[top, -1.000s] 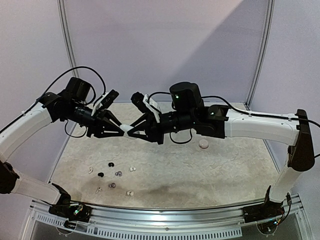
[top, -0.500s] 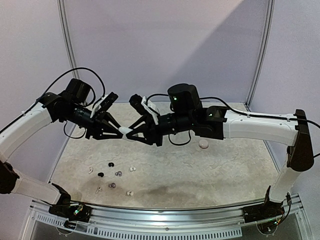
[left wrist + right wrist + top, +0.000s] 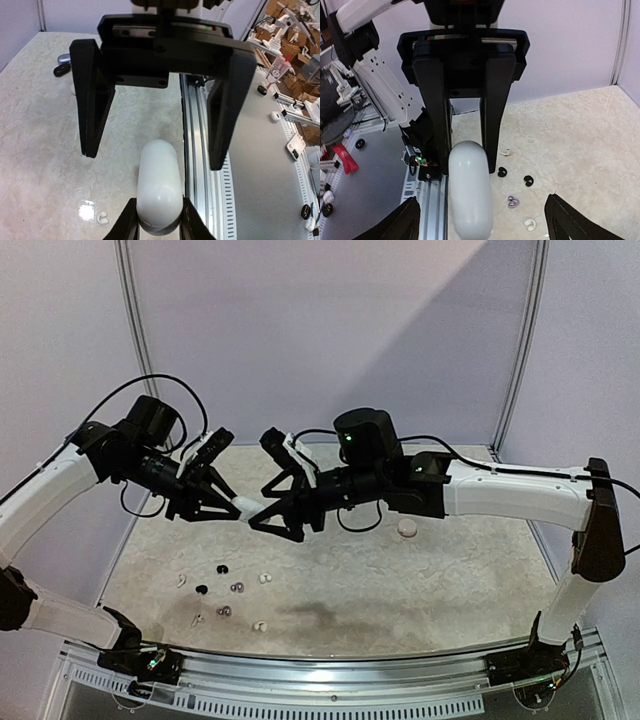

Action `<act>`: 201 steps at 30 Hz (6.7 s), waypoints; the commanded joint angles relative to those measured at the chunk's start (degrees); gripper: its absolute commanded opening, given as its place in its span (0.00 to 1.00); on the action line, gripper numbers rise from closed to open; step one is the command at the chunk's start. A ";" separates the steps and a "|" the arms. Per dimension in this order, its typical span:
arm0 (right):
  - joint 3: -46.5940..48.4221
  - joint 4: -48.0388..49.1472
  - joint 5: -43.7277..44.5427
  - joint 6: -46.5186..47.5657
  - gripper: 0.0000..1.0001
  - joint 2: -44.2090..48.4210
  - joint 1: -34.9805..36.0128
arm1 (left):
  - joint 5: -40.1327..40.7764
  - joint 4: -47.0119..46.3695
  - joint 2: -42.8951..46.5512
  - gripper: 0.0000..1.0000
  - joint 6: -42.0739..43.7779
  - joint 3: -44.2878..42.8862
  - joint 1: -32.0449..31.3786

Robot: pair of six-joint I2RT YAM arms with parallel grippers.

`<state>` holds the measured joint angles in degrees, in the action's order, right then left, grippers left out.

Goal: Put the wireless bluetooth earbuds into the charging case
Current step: Pass from the left arm to the right, then pass from the right arm to the left, then open the charging case at the center of the board, then pick up the left earbud from the center of the board.

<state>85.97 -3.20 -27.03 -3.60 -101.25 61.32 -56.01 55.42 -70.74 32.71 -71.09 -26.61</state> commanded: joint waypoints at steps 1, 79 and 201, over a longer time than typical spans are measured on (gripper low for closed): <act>0.30 4.99 -0.46 -4.14 0.92 1.04 -0.51 | 6.38 4.20 3.15 0.00 -3.76 -4.72 3.81; 14.84 11.22 -10.80 1.57 0.00 -12.51 3.65 | 3.19 -66.76 52.14 0.53 -50.79 50.21 14.57; 21.33 -13.03 9.84 -5.54 0.58 -11.18 -0.98 | 16.32 -52.04 50.59 0.00 -50.12 47.44 14.72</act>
<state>109.73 -7.79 -25.67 -7.81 -116.03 60.38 -44.29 3.33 -20.99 -17.43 -24.58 -13.74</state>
